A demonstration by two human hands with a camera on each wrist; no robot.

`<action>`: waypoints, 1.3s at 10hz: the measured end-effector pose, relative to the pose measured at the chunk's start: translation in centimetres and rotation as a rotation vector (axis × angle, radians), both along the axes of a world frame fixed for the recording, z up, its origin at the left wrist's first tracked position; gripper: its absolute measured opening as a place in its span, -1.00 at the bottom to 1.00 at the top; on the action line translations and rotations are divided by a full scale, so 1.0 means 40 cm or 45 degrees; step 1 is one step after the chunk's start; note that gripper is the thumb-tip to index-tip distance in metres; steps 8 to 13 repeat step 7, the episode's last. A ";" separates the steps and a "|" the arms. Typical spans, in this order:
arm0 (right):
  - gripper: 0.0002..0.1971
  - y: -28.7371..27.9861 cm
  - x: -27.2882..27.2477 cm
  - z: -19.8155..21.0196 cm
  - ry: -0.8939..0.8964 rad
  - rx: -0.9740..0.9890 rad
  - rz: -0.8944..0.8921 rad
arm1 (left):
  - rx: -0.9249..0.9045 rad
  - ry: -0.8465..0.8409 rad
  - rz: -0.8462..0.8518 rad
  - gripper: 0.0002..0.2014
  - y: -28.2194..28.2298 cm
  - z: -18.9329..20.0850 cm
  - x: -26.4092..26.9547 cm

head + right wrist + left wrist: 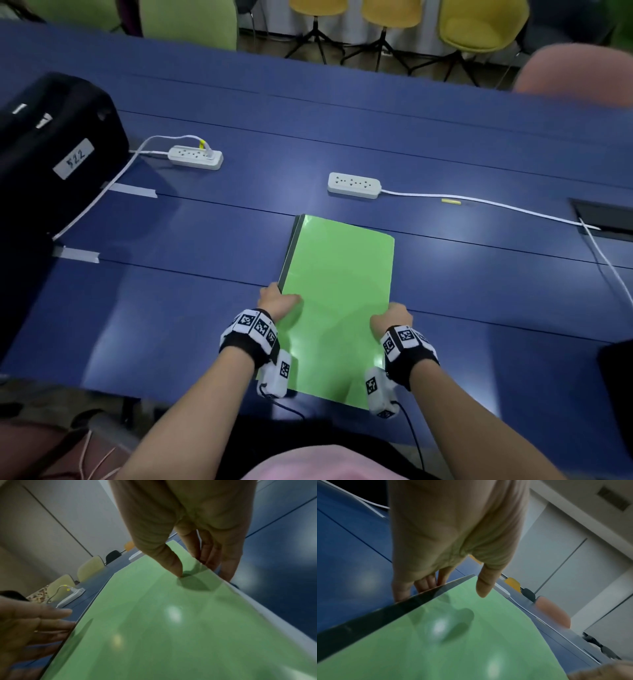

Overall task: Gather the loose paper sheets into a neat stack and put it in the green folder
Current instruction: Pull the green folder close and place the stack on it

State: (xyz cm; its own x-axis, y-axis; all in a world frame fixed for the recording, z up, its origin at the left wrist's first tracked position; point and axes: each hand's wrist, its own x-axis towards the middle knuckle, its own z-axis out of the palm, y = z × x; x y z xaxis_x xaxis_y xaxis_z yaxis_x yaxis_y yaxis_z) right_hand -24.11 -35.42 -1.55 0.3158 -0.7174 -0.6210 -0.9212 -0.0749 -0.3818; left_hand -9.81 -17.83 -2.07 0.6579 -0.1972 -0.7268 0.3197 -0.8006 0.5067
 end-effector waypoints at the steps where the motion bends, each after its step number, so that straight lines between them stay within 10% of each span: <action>1: -0.78 0.018 0.032 -0.001 -0.039 0.012 0.000 | -0.012 -0.006 0.083 -0.23 0.043 0.004 0.044; 7: -0.55 0.113 0.167 0.019 -0.114 0.048 0.064 | -0.032 -0.012 0.082 -0.76 0.209 0.016 0.190; 13: -0.55 0.113 0.167 0.019 -0.114 0.048 0.064 | -0.032 -0.012 0.082 -0.76 0.209 0.016 0.190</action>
